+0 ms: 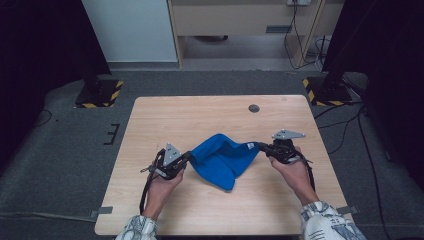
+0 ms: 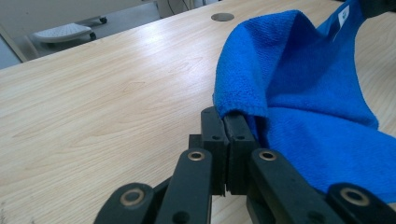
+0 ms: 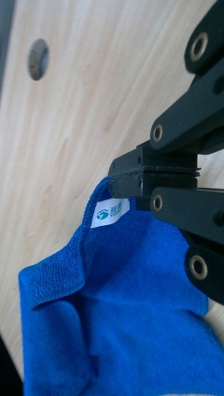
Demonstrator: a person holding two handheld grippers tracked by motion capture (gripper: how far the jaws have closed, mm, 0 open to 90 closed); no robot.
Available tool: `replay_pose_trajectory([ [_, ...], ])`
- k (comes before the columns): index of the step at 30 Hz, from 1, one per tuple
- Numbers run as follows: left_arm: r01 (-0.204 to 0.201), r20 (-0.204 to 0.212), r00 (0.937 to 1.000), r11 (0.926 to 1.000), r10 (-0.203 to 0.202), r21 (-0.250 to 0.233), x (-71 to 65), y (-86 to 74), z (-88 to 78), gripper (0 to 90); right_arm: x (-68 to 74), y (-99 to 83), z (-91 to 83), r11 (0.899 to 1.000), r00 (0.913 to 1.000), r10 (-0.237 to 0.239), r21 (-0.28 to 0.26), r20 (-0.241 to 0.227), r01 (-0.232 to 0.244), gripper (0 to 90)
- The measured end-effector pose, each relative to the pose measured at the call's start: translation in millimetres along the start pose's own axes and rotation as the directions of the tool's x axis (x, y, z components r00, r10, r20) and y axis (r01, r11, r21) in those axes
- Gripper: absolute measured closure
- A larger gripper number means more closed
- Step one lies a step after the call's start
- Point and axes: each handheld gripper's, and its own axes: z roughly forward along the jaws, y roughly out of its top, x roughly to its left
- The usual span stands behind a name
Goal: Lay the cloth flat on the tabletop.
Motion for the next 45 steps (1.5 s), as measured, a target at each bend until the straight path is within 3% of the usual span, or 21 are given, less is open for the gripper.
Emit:
replay_pose_trajectory([
  [16,0.061,0.014,0.9981,0.9965,-0.06,-0.058,8.3,25.1,-46.6,88.6,13.1,39.9,-42.7,0.997,0.9979,-0.064,-0.032,-0.003,0.064,89.6],
  [20,0.047,0.006,0.9989,0.9985,-0.047,-0.027,11.7,28.1,-48.8,88.6,14.0,47.5,-48.4,0.997,0.997,-0.077,-0.023,0.002,0.077,89.7],
  [23,0.073,-0.012,0.9973,0.9972,-0.073,0.016,20.6,19.1,-37.3,88.5,12.7,45.8,-39.7,0.997,0.9966,-0.082,0.002,0.008,0.082,89.7],
  [28,0.115,-0.035,0.9931,0.9893,-0.112,0.089,34.3,-1.8,-13.9,88.4,9.5,31.3,-5.6,0.996,0.9977,-0.067,0.059,0.013,0.066,89.6],
  [30,0.109,-0.042,0.9936,0.9862,-0.105,0.124,38.0,-8.7,-6.5,88.3,8.1,25.7,7.2,0.995,0.9977,-0.066,0.076,0.015,0.065,89.6],
  [36,0.111,-0.06,0.993,0.9791,-0.102,0.17,44.9,-21.2,5.8,87.8,8.2,16.1,34.5,0.994,0.9982,-0.053,0.101,0.026,0.05,89.6],
  [43,0.103,-0.067,0.9936,0.9711,-0.091,0.215,48.5,-34.0,17.2,86.3,9.2,11.9,49.3,0.993,0.9984,-0.047,0.113,0.03,0.044,89.6],
  [45,0.107,-0.068,0.9932,0.9726,-0.094,0.207,48.5,-36.5,18.2,85.1,9.3,11.4,50.6,0.993,0.9985,-0.046,0.112,0.031,0.042,89.6],
])
